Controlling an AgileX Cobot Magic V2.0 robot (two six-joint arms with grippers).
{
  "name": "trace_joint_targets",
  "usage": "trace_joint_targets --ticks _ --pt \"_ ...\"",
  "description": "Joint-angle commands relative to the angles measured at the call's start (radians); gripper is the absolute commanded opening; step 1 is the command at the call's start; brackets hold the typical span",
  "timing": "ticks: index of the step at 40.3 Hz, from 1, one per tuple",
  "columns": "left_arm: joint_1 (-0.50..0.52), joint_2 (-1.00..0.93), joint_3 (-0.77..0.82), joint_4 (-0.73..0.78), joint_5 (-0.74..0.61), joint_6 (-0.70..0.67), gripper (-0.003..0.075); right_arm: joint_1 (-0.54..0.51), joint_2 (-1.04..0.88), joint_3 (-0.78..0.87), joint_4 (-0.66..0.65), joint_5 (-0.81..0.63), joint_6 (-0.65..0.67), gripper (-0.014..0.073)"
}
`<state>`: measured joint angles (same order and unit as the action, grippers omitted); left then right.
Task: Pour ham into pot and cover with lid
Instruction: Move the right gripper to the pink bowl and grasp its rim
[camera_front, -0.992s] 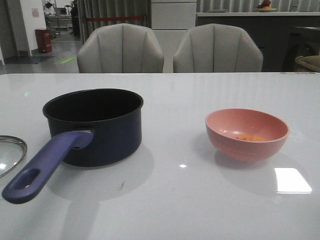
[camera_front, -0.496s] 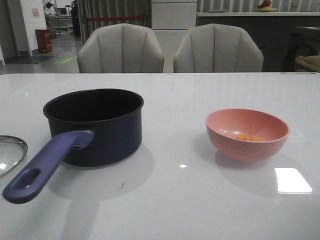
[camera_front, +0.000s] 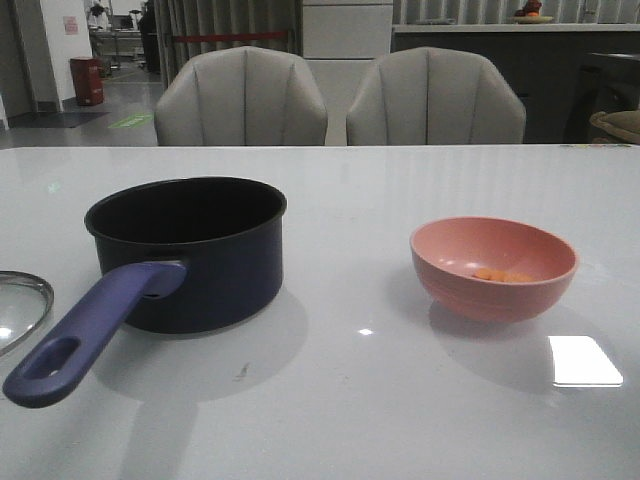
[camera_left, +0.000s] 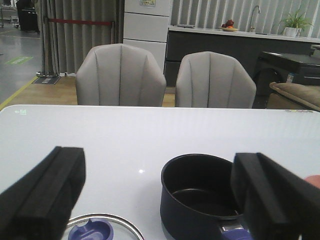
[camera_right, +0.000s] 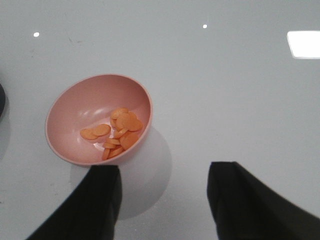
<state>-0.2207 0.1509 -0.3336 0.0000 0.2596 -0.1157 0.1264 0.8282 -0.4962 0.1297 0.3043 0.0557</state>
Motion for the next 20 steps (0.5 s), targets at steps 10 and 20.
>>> trace_joint_targets --ticks 10,20 --pt "-0.007 0.007 -0.029 -0.007 -0.08 0.0 0.0625 -0.008 0.417 -0.297 0.07 0.051 0.003 0.0505" --pt "-0.007 0.007 -0.029 -0.007 -0.08 0.0 0.0625 -0.007 0.718 -0.519 0.073 0.169 0.002 0.0505"
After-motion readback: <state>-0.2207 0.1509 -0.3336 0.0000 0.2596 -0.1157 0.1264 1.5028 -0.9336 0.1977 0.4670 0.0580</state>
